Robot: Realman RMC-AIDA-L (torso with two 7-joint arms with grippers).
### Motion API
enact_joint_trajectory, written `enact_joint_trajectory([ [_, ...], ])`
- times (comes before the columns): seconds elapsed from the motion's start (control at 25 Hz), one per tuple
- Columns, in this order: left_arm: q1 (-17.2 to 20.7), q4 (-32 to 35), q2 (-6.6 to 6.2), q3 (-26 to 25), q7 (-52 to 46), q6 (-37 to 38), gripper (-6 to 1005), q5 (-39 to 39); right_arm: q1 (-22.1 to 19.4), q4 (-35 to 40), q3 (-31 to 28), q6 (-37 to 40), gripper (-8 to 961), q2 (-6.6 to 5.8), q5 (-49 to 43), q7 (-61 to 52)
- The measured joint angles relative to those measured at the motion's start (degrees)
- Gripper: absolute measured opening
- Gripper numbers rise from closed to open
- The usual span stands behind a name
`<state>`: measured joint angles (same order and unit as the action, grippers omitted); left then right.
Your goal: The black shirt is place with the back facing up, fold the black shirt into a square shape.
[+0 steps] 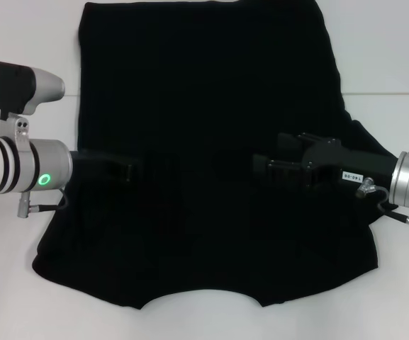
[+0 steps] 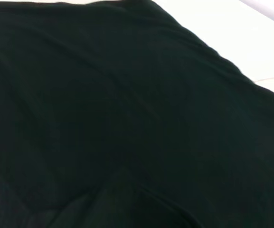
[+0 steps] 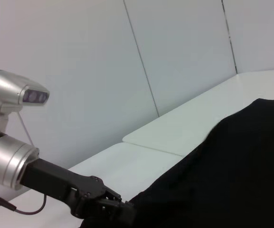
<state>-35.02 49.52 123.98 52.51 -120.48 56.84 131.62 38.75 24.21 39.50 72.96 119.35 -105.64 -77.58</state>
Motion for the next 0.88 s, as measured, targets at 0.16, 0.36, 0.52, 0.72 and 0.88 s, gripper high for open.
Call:
enact_joint_trajectory([
  [0.16,-0.42,0.79,-0.04,-0.73,-0.55,1.85,58,-0.08,0.04,0.03,0.26,0.00,901,-0.32,0.00,-0.23],
  [0.36,-0.69,2.65,-0.21,-1.06,-0.63,6.56,216,-1.37,0.20,0.07,0.06,0.04,897,-0.55,0.00,-0.29],
  [0.52,-0.99,2.62,-0.65,-1.15,0.19,11.28,328,-4.66,0.21,0.21,-0.58,0.03,893,-1.32,0.02,-1.45],
  [0.72,-0.46,1.51,-0.70,-1.18,8.32,17.76,490,-13.48,-0.24,1.65,-0.76,-1.11,889,-4.34,-0.38,-11.72],
  [0.88,-0.38,-2.53,-0.39,-1.17,22.34,22.82,646,-20.70,-1.03,2.54,-0.37,-2.78,886,-8.25,-3.36,-25.42],
])
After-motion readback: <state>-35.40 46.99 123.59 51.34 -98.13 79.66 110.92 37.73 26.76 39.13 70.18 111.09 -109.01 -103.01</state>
